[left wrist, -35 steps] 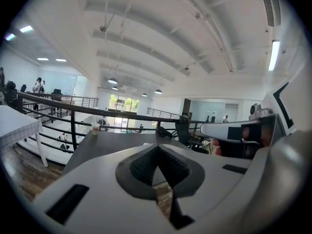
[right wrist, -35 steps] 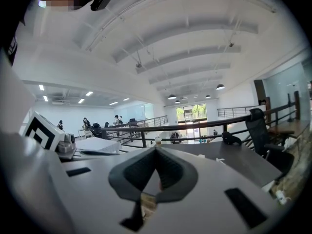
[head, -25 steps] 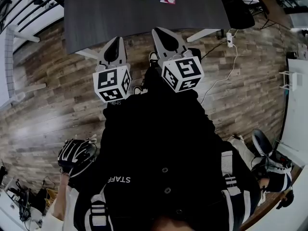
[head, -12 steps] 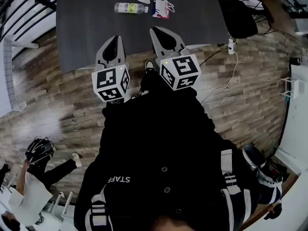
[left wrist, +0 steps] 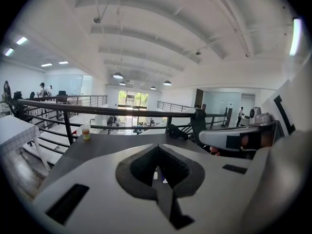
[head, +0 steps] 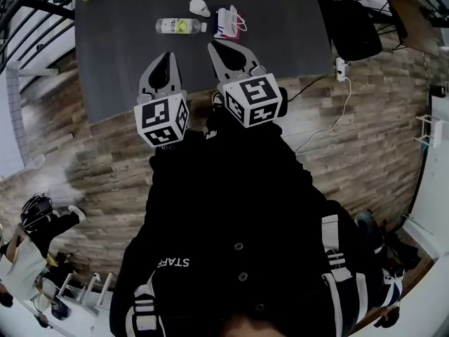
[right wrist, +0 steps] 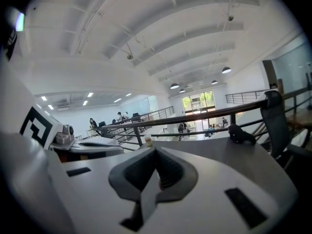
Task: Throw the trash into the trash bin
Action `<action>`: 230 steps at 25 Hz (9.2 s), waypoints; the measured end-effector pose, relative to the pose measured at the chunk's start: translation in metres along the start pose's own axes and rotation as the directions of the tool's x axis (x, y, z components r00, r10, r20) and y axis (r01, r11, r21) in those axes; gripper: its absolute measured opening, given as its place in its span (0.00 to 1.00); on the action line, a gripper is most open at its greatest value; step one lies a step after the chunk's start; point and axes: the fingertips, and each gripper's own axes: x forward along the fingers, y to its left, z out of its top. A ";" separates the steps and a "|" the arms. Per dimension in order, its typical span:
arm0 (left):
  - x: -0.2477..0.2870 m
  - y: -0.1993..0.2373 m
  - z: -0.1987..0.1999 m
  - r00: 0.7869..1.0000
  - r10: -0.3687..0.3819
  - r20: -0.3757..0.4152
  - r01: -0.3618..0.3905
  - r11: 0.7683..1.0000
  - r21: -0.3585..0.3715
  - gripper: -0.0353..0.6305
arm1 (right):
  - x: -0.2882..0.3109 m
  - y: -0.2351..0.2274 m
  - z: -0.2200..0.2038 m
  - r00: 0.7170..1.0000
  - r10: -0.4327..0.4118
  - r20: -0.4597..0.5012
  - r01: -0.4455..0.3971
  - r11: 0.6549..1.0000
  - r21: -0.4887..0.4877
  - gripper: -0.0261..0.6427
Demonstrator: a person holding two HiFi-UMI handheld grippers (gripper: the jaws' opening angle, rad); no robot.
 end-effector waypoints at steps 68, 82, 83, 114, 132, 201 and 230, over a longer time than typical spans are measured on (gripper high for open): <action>0.197 -0.034 -0.174 0.891 -0.183 -0.415 0.189 0.982 -0.026 0.05 | 0.089 -0.229 -0.229 0.765 -0.482 -0.427 0.517 0.855 -0.039 0.08; 0.191 -0.139 -0.169 0.839 -0.336 -0.427 0.384 0.923 0.029 0.05 | -0.020 -0.241 -0.193 0.751 -0.586 -0.305 0.628 0.777 0.053 0.08; 0.190 -0.148 -0.169 0.832 -0.351 -0.429 0.404 0.914 0.035 0.05 | -0.030 -0.242 -0.192 0.744 -0.598 -0.298 0.639 0.767 0.058 0.08; 0.125 -0.390 -0.311 0.455 -0.575 -0.680 0.839 0.533 0.110 0.05 | -0.302 -0.270 -0.336 0.357 -0.829 -0.431 0.930 0.272 0.248 0.08; 0.127 -0.419 -0.428 0.364 -0.476 -0.801 0.869 0.482 0.108 0.05 | -0.305 -0.284 -0.500 0.337 -0.724 -0.601 0.931 0.161 0.328 0.08; 0.134 -0.432 -0.489 0.321 -0.460 -0.828 0.883 0.461 0.086 0.05 | -0.281 -0.293 -0.518 0.393 -0.709 -0.586 0.908 0.198 0.369 0.07; 0.181 -0.235 -0.155 0.790 -0.451 -0.414 0.540 0.833 0.122 0.05 | -0.094 -0.236 -0.161 0.768 -0.615 -0.178 0.638 0.759 0.130 0.07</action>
